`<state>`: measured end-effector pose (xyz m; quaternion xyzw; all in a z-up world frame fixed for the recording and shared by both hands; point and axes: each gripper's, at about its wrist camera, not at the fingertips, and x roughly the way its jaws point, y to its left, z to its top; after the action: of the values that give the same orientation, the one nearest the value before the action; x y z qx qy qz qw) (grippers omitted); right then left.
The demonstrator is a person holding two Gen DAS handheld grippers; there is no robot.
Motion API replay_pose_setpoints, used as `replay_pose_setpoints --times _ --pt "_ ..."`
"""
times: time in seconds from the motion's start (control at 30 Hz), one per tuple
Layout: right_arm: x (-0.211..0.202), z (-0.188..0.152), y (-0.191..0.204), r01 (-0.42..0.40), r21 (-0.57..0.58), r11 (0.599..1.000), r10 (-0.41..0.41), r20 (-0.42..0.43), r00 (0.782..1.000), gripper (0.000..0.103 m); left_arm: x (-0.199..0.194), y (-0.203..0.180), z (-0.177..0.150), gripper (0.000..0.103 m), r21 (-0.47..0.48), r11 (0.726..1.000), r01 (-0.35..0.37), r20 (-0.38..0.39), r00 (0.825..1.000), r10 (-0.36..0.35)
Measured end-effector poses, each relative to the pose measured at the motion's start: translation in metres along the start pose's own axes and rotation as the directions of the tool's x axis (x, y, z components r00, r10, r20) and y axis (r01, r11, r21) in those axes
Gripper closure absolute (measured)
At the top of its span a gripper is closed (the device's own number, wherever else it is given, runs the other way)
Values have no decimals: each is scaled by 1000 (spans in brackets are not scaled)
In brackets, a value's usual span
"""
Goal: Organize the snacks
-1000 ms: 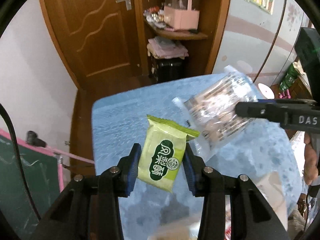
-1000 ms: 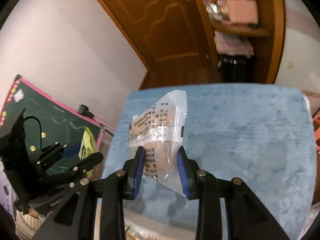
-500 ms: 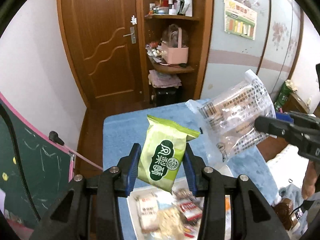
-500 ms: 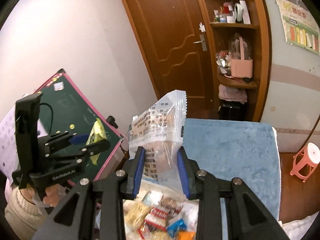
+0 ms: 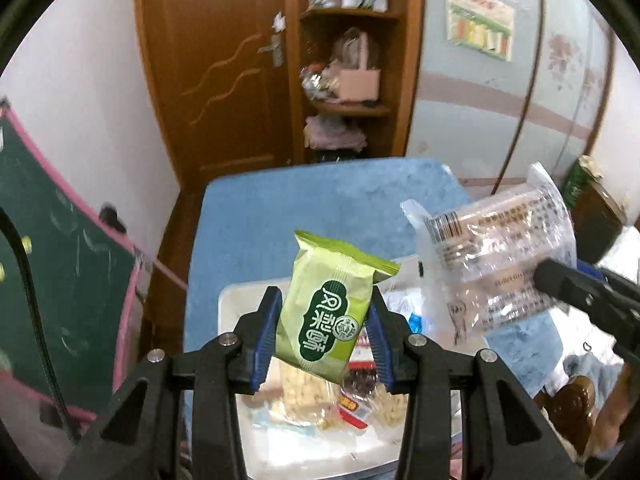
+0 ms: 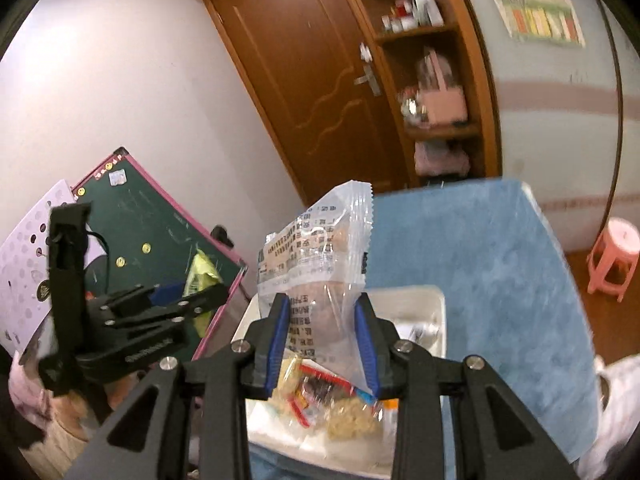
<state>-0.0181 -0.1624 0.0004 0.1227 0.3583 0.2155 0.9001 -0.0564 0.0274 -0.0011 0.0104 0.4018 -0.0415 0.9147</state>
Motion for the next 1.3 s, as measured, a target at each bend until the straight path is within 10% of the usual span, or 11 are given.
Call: replay_pose_setpoints --times 0.5,0.67,0.8,1.3 --pt "57 -25 -1 -27 37 999 32 -156 987 71 51 7 -20 62 -23 998 -62 -95 994 59" --pt "67 -14 1 -51 37 998 57 -154 987 93 65 14 -13 62 -30 997 -74 -104 992 70" --pt "74 -14 6 16 -4 1000 -16 -153 988 93 68 16 -8 5 -28 996 -91 -75 993 88" --pt "66 -13 7 120 -100 988 -131 -110 985 87 75 -8 -10 4 22 996 -90 -90 992 92"
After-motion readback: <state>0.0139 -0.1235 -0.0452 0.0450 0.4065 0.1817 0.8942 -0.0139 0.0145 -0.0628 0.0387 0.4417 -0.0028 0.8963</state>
